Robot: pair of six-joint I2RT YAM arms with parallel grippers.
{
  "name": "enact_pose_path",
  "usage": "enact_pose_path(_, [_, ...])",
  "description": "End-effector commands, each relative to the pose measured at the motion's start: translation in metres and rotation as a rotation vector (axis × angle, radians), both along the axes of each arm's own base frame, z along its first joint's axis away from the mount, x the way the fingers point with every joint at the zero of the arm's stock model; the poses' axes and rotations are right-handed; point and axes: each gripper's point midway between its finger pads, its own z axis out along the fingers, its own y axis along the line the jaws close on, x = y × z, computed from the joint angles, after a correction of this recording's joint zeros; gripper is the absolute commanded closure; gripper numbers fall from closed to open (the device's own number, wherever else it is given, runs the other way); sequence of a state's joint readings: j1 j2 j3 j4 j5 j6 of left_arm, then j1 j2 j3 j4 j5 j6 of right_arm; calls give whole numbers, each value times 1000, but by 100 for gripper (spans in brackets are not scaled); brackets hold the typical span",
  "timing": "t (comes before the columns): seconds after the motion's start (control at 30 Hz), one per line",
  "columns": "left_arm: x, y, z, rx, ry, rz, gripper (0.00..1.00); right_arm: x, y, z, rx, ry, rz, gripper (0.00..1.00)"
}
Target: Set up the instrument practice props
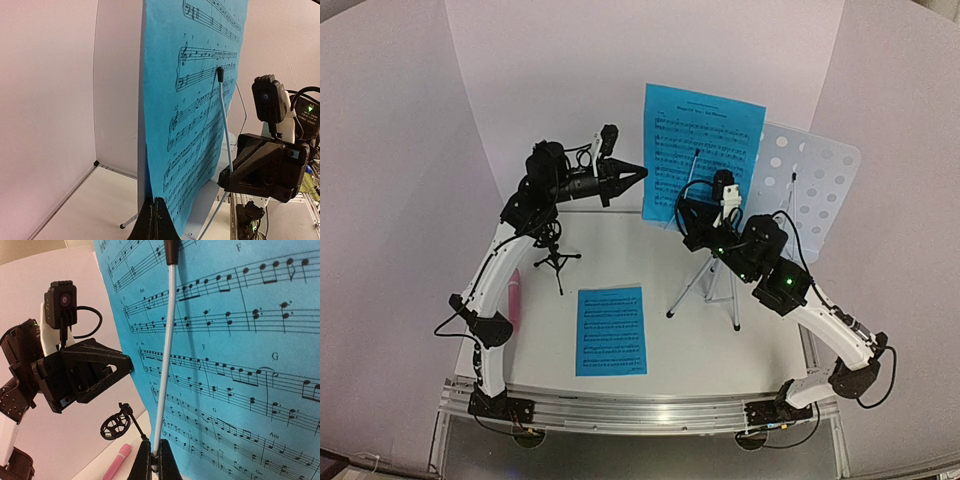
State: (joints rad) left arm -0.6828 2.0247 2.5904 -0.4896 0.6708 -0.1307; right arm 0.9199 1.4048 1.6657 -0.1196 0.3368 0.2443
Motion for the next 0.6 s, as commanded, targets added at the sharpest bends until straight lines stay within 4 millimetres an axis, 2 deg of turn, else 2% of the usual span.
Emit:
enact_pose_path(0.0, [-9,4,16,-34,-40,-7,100,-7,-1,-1,10,12,13,100])
enact_pose_path(0.23, [-8,6,29,-66,-77,7,100,-7,0,-1,11,15,15,100])
enact_pose_path(0.57, [-7,4,24,-58,-66,2,100,-6,1,-1,13,17,18,100])
